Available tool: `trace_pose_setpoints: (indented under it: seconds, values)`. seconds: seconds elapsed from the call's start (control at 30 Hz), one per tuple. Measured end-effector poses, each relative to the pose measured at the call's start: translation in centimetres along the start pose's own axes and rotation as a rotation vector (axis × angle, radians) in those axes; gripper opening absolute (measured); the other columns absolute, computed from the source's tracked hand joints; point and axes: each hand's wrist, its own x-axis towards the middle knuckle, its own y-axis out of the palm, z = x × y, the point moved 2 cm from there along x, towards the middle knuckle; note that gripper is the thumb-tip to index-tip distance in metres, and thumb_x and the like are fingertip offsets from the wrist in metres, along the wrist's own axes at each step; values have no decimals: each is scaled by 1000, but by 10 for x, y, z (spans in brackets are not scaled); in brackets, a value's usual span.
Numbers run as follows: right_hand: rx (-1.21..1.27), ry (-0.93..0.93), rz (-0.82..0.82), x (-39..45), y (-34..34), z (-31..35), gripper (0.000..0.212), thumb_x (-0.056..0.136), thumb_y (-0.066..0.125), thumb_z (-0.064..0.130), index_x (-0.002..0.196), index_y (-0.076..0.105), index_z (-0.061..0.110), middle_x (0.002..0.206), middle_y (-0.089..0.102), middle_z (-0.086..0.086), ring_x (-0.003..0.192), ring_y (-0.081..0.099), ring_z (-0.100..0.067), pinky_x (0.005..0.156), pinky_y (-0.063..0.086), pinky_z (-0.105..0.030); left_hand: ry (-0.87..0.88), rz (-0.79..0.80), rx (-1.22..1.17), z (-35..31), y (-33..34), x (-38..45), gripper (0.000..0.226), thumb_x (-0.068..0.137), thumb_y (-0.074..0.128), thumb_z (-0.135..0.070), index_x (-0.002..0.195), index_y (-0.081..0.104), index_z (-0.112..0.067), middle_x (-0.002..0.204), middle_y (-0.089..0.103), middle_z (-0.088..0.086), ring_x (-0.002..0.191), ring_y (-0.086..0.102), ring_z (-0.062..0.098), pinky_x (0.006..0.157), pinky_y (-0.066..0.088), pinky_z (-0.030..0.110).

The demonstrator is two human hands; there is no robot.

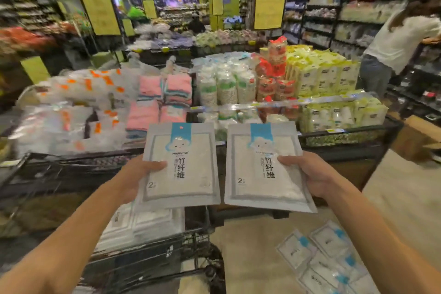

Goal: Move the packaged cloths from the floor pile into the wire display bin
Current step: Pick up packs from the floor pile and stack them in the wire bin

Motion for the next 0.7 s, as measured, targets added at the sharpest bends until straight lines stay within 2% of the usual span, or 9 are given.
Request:
trace_pose_setpoints:
  seconds: [0.13,0.23,0.33,0.4,0.53,0.63,0.7]
  values:
    - [-59,41,70,7,63,-18,37,86,72,-2,123,67,-3,111,75,-24,99,75,-40,77,64,-46,8,-91,-13,18,-72,-30,48,87,68,-6,134,61,-8,121,71,23,113,68,44,104,47,62]
    - [-110,38,113,13,124,-32,39,85,72,-2,124,66,-6,112,75,-24,100,75,-40,83,61,-46,1,-137,-76,33,-134,-50,49,87,69,-5,134,59,-8,121,71,23,110,69,45,98,51,61]
    - [-162,5,158,13,193,-51,32,89,70,-2,121,66,-8,110,76,-22,100,75,-39,82,62,-44,14,-152,-110,44,-194,-73,73,66,89,-11,133,59,-3,122,70,26,108,69,47,90,57,57]
    - [-171,10,176,16,234,-66,27,91,69,-1,118,67,-5,109,76,-22,100,75,-38,83,63,-45,13,-172,-128,52,-233,-82,84,55,91,-15,133,59,-2,123,69,27,110,68,48,95,54,62]
    - [-164,48,183,34,292,-96,31,91,67,-6,121,66,-7,114,74,-26,106,73,-42,100,55,-56,-21,-287,-161,69,-302,-85,65,70,76,1,133,59,-1,120,71,26,108,69,48,99,50,64]
    - [-187,89,161,53,313,-114,30,90,67,-7,120,66,-7,112,75,-24,103,74,-41,94,58,-52,-77,-330,-170,79,-333,-80,51,80,61,6,130,60,-5,119,71,26,109,68,50,94,52,63]
    - [-198,109,140,70,320,-124,29,91,66,-7,119,65,-6,112,75,-24,103,74,-41,91,59,-52,-106,-358,-173,85,-350,-71,46,83,59,9,127,61,-6,119,71,26,108,68,50,92,53,64]
